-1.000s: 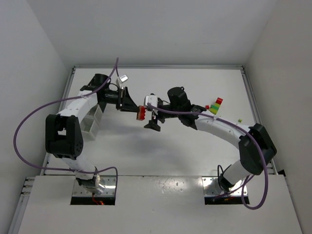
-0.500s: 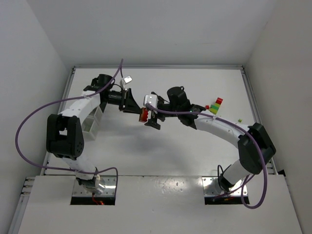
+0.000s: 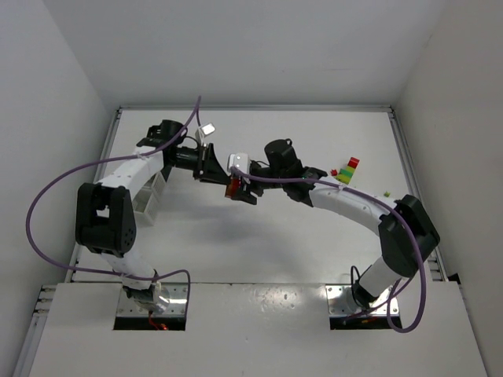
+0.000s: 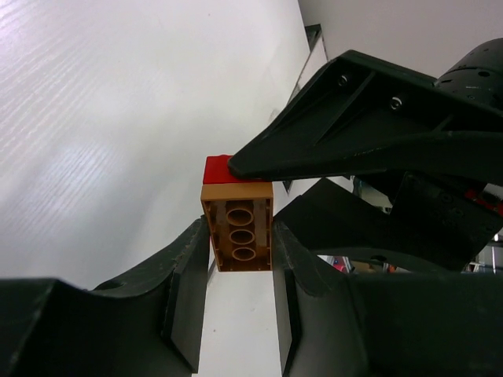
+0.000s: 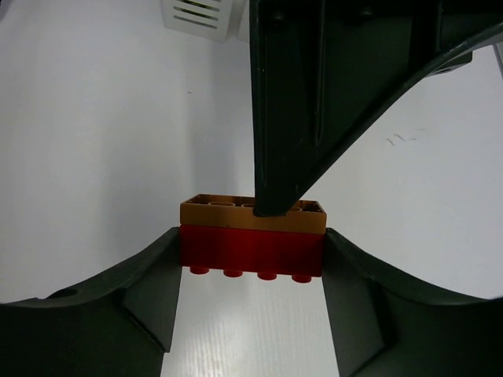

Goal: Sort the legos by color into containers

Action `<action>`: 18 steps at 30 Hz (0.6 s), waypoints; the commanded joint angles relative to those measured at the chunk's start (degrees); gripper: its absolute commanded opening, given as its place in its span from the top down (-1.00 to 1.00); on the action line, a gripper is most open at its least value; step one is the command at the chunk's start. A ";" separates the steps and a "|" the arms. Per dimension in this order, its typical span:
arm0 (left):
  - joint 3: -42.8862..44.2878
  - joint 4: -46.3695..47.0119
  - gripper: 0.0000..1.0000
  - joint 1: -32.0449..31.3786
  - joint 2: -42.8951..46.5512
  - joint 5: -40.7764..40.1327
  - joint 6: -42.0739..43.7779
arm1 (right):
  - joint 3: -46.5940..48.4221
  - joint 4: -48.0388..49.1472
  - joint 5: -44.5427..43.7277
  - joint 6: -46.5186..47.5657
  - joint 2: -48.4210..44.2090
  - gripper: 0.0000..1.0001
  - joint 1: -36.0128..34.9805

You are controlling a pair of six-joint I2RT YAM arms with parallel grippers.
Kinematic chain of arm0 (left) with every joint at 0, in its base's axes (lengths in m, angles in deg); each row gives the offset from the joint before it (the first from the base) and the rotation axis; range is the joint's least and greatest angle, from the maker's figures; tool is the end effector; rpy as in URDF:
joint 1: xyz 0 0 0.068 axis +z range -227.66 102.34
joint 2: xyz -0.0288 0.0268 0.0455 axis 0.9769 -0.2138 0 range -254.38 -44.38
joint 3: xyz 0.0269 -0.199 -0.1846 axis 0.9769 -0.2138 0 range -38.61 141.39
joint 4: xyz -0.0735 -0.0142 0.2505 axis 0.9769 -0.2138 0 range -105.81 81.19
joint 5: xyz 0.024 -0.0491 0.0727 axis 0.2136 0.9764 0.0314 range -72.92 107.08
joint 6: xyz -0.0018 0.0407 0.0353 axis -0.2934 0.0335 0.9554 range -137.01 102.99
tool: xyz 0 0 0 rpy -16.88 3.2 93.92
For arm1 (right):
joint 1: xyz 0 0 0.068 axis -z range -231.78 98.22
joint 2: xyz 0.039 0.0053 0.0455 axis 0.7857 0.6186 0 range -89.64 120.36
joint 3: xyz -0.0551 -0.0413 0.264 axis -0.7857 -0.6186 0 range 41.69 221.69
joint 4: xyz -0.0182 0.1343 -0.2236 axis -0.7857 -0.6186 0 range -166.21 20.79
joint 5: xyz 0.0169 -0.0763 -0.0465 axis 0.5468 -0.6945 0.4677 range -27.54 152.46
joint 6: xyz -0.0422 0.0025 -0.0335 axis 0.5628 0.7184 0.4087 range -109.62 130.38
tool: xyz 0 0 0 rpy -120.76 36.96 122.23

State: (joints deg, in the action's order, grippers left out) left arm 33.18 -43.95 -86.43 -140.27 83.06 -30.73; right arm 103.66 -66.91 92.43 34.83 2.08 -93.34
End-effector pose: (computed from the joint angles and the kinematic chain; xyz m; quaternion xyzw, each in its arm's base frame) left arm 0.3316 -0.0842 0.2547 0.1094 0.8142 -0.5583 0.1158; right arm 0.2602 0.2544 0.2595 -0.5622 0.6193 0.2931 0.4631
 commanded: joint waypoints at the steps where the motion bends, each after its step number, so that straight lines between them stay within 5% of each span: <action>1: 1.07 -0.02 1.00 -0.89 -0.26 2.14 0.62 | 2.62 0.95 0.61 1.30 0.39 -0.20 -0.36; 6: 1.60 -0.55 1.00 -0.89 -0.26 2.14 1.15 | 2.62 -0.81 0.61 2.54 0.39 0.22 -0.36; 11: 2.74 -0.55 1.00 0.68 0.27 0.03 1.15 | 3.68 -4.23 -0.45 2.54 0.91 0.98 -0.36; 18: 5.90 -3.35 1.00 6.92 0.27 -3.57 3.43 | 2.45 -6.08 -2.73 2.54 -0.14 1.00 -0.36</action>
State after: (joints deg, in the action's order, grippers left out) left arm 35.47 -47.09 -84.33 -140.78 82.60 -29.61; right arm 105.28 -68.31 90.53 36.88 2.58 -93.87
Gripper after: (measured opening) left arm 0.379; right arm 0.633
